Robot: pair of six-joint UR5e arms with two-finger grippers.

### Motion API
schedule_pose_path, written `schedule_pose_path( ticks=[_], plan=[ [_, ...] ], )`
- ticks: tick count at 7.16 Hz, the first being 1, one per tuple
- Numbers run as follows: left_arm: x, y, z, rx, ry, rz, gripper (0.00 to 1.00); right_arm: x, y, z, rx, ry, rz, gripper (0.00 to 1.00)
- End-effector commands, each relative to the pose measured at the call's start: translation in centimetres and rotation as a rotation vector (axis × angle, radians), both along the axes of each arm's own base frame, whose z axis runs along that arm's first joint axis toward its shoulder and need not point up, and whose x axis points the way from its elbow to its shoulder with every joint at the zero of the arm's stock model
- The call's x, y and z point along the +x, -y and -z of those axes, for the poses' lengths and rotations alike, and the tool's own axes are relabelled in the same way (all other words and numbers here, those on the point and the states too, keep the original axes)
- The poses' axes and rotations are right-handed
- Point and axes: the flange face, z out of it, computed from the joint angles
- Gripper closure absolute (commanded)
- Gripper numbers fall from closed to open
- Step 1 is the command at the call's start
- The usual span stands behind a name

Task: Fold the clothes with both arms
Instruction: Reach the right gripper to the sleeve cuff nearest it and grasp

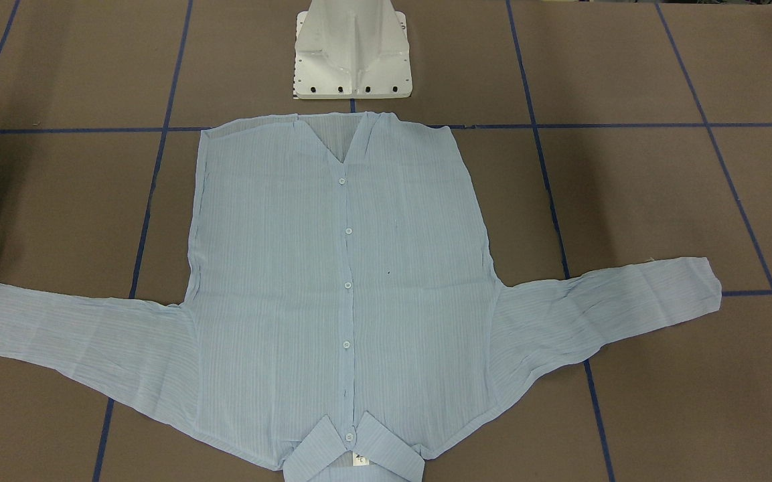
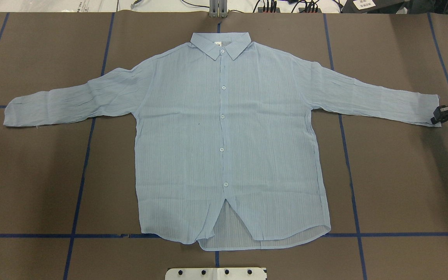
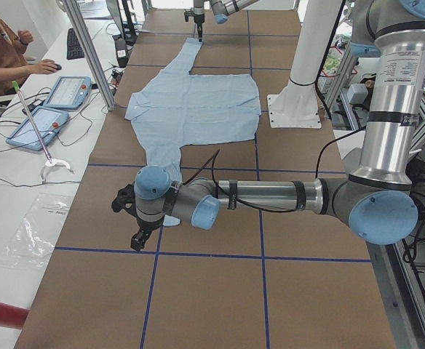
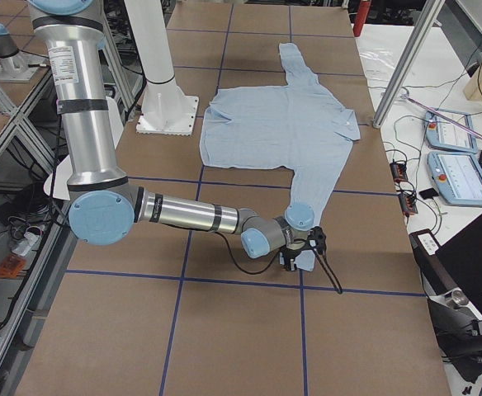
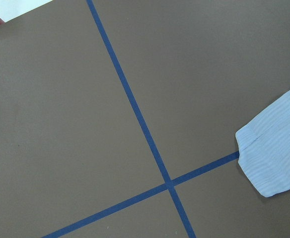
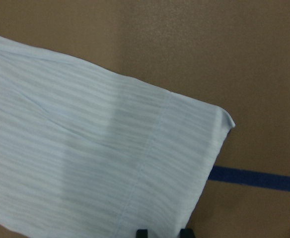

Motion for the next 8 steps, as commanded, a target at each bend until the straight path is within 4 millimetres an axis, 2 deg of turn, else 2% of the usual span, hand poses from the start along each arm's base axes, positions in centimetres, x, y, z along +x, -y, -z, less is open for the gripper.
schedule_pose_path(
  ticks=[1,2,3,4,6,7,8],
  plan=[
    [0.0,0.1,0.1,0.001,0.0,0.0,0.0,-0.6,0.5,0.6,0.011,0.003,0.008,0.91],
    [0.0,0.1,0.2,0.002,0.0,0.001,0.0,-0.8,1.1,1.5,0.021,0.012,0.009,1.0],
    [0.0,0.3,0.4,-0.02,-0.01,0.027,0.0,-0.7,1.3,2.6,0.038,0.031,0.009,1.0],
    [0.0,0.3,0.5,-0.027,-0.014,0.036,0.0,-0.5,1.3,5.2,0.085,0.064,0.011,1.0],
    [0.0,0.3,0.5,-0.02,-0.014,0.039,0.0,-0.2,1.8,12.4,0.156,0.195,0.038,1.0],
    [0.0,0.3,0.5,-0.021,-0.014,0.039,0.0,-0.2,2.0,17.0,0.166,0.26,0.016,1.0],
    [-0.1,0.2,0.4,-0.023,-0.014,0.04,0.0,-1.1,3.1,22.9,0.138,0.32,-0.05,1.0]
  ],
)
